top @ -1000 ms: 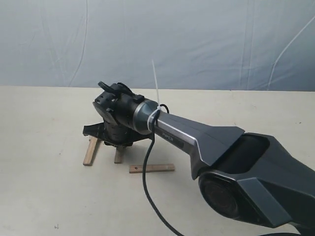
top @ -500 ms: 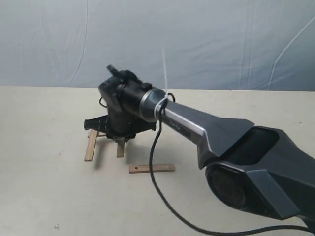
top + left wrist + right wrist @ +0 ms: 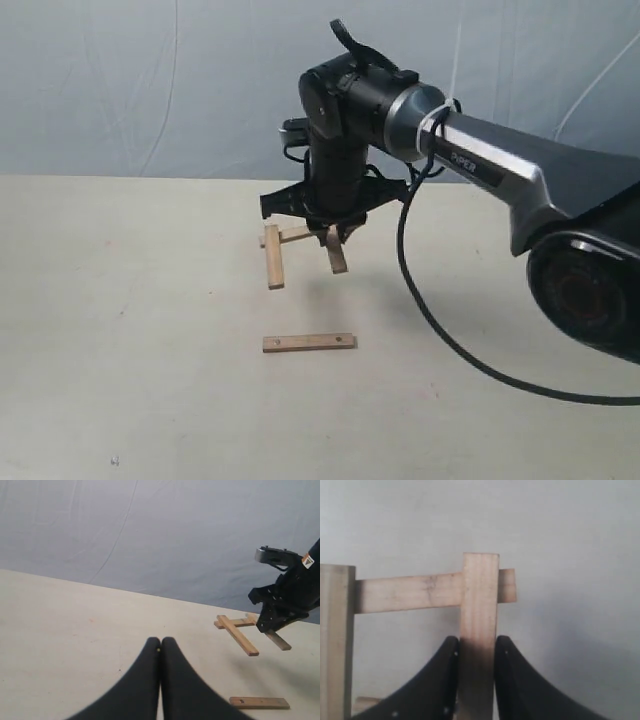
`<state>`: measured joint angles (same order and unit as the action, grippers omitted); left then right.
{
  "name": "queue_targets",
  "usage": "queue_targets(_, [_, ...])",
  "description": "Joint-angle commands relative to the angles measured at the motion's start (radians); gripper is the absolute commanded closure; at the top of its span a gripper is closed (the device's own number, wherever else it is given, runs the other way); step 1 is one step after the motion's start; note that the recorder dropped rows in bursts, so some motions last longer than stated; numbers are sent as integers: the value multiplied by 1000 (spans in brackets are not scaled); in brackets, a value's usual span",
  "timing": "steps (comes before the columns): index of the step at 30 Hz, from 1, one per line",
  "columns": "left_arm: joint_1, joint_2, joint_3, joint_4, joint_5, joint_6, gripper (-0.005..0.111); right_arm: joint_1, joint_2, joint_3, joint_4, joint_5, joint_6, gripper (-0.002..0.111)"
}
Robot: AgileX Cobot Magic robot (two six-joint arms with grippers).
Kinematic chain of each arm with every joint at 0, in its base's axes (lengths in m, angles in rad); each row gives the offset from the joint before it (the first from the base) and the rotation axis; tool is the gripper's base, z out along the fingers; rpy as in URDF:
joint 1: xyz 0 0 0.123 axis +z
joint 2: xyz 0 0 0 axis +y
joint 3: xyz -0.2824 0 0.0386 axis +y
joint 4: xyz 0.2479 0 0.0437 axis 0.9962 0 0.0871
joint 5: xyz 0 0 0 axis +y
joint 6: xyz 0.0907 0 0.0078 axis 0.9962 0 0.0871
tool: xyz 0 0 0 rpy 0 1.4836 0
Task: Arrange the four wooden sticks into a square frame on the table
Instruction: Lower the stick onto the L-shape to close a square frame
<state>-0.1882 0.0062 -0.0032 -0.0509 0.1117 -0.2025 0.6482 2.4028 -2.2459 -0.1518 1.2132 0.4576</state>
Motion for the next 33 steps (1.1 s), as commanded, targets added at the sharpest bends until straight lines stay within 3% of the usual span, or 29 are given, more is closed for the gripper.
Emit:
queue_targets(1, [6, -6, 3, -6, 3, 1, 107, -13, -101, 248, -25, -59, 83, 109])
queue_targets(5, [6, -6, 3, -6, 3, 1, 107, -11, -165, 470, 11, -276, 138, 109])
queue_targets(13, [6, -6, 3, -6, 5, 1, 107, 6, -152, 579, 24, -463, 216, 109])
queue_targets(22, [6, -6, 3, -6, 5, 1, 107, 8, -150, 585, 19, -481, 231, 109])
queue_targets(33, [6, -6, 3, -8, 1, 1, 107, -78, -173, 585, -4, -420, 219, 109])
